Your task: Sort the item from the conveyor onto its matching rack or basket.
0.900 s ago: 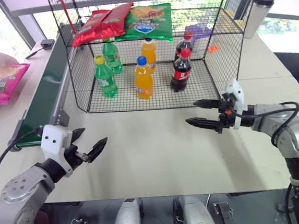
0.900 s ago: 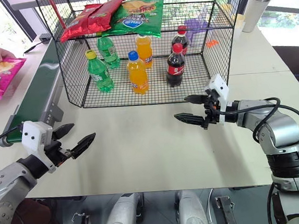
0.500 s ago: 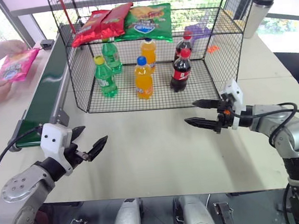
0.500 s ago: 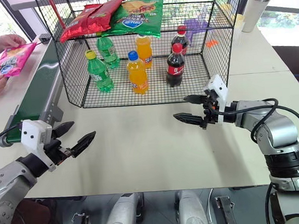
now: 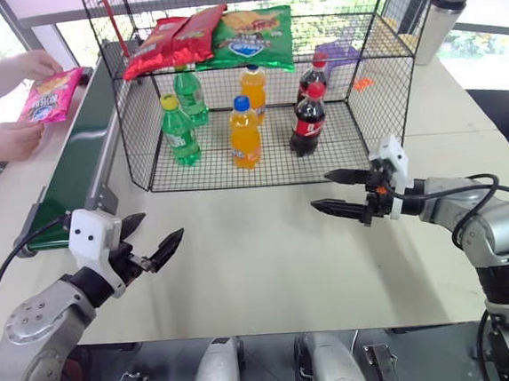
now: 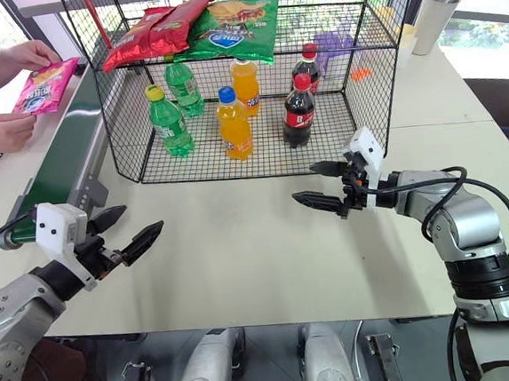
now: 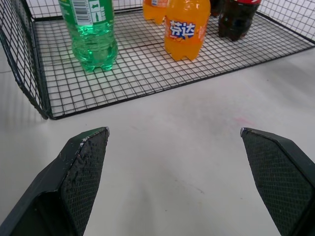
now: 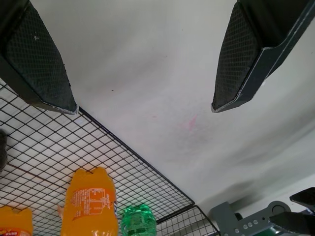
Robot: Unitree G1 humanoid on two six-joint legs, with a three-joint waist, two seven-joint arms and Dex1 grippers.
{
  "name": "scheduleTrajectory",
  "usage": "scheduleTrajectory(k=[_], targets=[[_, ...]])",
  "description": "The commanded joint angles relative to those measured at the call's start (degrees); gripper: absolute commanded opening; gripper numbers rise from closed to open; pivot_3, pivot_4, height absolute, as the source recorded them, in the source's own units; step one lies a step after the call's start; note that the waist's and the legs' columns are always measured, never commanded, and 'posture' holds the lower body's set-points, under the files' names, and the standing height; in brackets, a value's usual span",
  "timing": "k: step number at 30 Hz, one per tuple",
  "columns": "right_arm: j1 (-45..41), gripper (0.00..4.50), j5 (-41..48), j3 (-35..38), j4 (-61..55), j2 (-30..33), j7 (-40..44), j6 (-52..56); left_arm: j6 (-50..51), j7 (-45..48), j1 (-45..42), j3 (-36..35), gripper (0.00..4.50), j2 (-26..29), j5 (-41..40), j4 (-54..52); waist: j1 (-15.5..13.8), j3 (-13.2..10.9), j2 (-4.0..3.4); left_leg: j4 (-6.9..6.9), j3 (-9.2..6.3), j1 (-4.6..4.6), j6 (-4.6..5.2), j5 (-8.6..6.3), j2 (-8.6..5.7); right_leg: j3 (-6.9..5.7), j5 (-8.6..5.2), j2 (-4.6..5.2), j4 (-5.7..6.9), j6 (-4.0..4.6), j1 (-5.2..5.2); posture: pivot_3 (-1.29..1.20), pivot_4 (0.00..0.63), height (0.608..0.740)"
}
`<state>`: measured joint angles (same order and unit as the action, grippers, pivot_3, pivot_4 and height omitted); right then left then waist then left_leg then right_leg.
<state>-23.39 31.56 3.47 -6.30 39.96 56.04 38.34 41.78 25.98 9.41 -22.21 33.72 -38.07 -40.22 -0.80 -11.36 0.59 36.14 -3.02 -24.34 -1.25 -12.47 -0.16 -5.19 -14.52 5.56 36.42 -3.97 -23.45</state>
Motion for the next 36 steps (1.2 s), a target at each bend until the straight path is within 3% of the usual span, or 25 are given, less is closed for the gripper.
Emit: scheduleTrajectory(k=[1,36], targets=[[-1.44,4.5,0.21,1.08,-0.46,0.04,-0.16,-1.02,-1.2,0.17,0.05,-1.35,4.45,0.22,-0.66,-0.47,0.01,0.0,0.0,0.0,0.0,0.0,0.0,0.0,0.0,0.0,0.0,0.0,0.0,0.0,0.0,0.0,0.15,0.74],[-2.9,4.5,-1.48,-0.31,0.75,-2.49,-1.23,-2.46,-2.18,-1.75,-1.12,1.71,4.45,-0.37,2.65,-0.87,0.02,0.01,0.0,0.05,0.03,0.02,0.0,0.01,0.0,0.04,0.06,-0.02,0.03,-0.05,0.02,0.0,0.15,0.74]])
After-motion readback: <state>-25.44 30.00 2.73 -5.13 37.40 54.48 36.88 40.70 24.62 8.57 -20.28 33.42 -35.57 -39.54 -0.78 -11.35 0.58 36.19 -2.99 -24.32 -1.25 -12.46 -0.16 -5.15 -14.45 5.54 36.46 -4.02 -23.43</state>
